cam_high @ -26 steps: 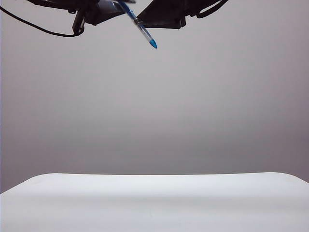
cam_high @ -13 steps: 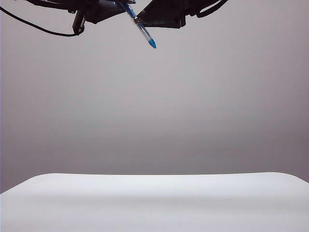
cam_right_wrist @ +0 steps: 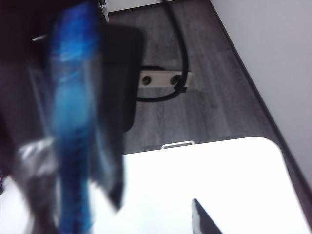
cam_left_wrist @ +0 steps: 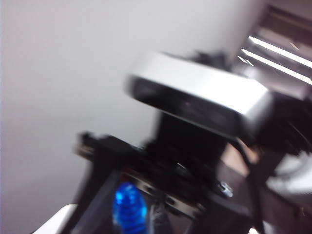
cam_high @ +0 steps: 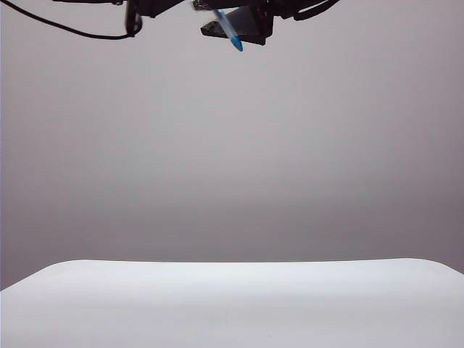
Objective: Pick up the pen and remove the cap.
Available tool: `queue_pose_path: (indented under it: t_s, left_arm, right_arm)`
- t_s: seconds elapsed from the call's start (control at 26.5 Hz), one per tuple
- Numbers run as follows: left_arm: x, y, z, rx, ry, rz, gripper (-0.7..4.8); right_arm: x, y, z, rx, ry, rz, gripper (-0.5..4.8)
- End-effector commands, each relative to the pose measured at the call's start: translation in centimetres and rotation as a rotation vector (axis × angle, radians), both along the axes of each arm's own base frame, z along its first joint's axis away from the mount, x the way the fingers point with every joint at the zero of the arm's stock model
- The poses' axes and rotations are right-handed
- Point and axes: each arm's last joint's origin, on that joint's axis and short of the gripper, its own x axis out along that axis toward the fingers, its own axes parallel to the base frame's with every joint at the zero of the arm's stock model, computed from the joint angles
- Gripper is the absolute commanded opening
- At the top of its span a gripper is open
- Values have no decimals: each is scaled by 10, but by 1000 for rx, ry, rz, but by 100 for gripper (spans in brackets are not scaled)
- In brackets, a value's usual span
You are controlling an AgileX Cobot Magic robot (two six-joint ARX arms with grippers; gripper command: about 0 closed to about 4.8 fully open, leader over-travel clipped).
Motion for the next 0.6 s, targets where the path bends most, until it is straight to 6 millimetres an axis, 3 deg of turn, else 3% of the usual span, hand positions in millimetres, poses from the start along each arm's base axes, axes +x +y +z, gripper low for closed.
queue_pose_path:
  t_s: [0.04, 0.19, 0.6]
  left_arm:
    - [-4, 0, 3, 50, -133, -72, 42]
    - [-4, 1, 3, 97, -236, -81, 42]
    - [0, 12, 1, 114, -228, -118, 42]
  right_arm:
    - [-2, -4, 2, 1, 34, 6, 274]
    - [-7, -6, -3, -14, 118, 41, 274]
    - [-12, -7, -8, -42, 202, 51, 229]
